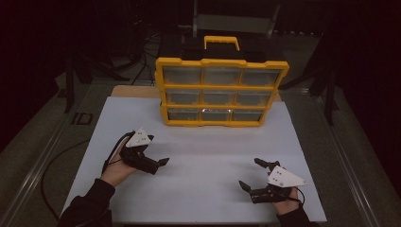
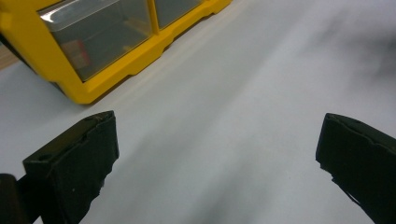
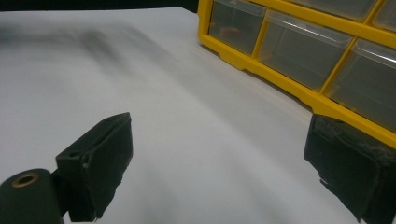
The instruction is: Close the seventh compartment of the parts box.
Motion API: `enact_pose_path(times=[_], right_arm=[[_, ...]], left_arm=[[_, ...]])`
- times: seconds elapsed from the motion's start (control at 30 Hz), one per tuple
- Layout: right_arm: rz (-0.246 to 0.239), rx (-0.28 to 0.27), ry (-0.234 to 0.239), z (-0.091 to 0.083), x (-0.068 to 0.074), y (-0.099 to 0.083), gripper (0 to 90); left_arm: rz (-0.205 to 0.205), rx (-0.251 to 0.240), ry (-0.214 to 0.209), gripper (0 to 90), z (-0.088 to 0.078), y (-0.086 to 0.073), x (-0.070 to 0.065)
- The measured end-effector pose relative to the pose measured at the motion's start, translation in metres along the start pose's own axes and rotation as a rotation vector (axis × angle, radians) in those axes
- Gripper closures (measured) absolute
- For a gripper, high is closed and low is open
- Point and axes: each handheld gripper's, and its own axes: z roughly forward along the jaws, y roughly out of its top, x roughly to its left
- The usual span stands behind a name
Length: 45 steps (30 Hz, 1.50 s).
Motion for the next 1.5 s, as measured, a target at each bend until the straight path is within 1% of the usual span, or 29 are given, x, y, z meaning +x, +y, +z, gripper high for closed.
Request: enact_pose_path(times=[0.07,0.13,0.3,0.33,0.43,0.57,0.63,0.77,0.9,0.93,1.0,1.03,1.1,1.23,1.33,1.4,1.5], right_arm=[[0.000,-0.001,0.000,0.000,0.000,0.000,8.3],[-0.002,-0.001,-0.001,0.000,0.000,0.000,8.3],[0.006,-0.003,-0.004,0.000,-0.001,0.000,8.3],[0.006,-0.003,-0.003,0.000,-0.001,0.000,8.3],[0.003,-0.002,-0.003,0.000,-0.001,0.000,8.3],[0.003,0.000,-0.003,0.001,-0.001,-0.001,8.3],[0.002,0.000,-0.004,0.001,-0.002,-0.001,8.3],[0.007,0.003,-0.003,0.001,-0.001,-0.001,8.3],[0.008,0.005,-0.004,0.001,-0.001,-0.001,8.3],[0.007,0.004,-0.002,0.001,-0.001,-0.001,8.3],[-0.006,0.003,-0.002,0.001,-0.001,-0.001,8.3],[-0.006,0.003,-0.004,0.001,-0.001,-0.001,8.3],[-0.001,0.001,-0.005,0.001,-0.001,-0.001,8.3],[-0.003,0.002,-0.003,0.001,-0.001,-0.001,8.3],[-0.007,0.002,-0.006,0.001,0.000,-0.001,8.3],[-0.006,0.003,-0.008,0.000,0.000,-0.001,8.3],[-0.002,0.001,-0.009,0.000,-0.001,-0.001,8.3]], left_arm=[[-0.004,-0.006,0.001,0.0,-0.003,-0.002,0.000],[0.000,-0.010,0.005,0.0,-0.005,-0.005,-0.001],[-0.013,0.011,0.005,0.0,-0.006,-0.015,0.000],[-0.012,0.016,0.011,0.0,-0.007,-0.017,0.000],[-0.017,0.010,0.012,0.0,-0.010,-0.021,-0.001],[-0.019,0.014,0.016,0.0,-0.015,-0.026,-0.003],[-0.028,0.007,0.020,0.0,-0.017,-0.030,-0.004],[-0.034,-0.009,0.029,0.0,-0.021,-0.037,-0.007],[-0.038,-0.025,0.049,0.0,-0.026,-0.044,-0.011],[-0.042,-0.025,0.056,0.0,-0.026,-0.046,-0.012],[-0.049,-0.013,0.053,0.0,-0.025,-0.051,-0.013],[-0.053,-0.011,0.057,0.0,-0.025,-0.055,-0.014],[-0.058,-0.007,0.053,0.0,-0.026,-0.059,-0.015],[-0.063,-0.002,0.090,0.0,-0.026,-0.066,-0.019],[-0.077,0.009,0.100,0.0,-0.025,-0.072,-0.021],[-0.083,0.009,0.097,0.0,-0.024,-0.075,-0.022],[-0.080,-0.002,0.119,0.0,-0.023,-0.079,-0.025]])
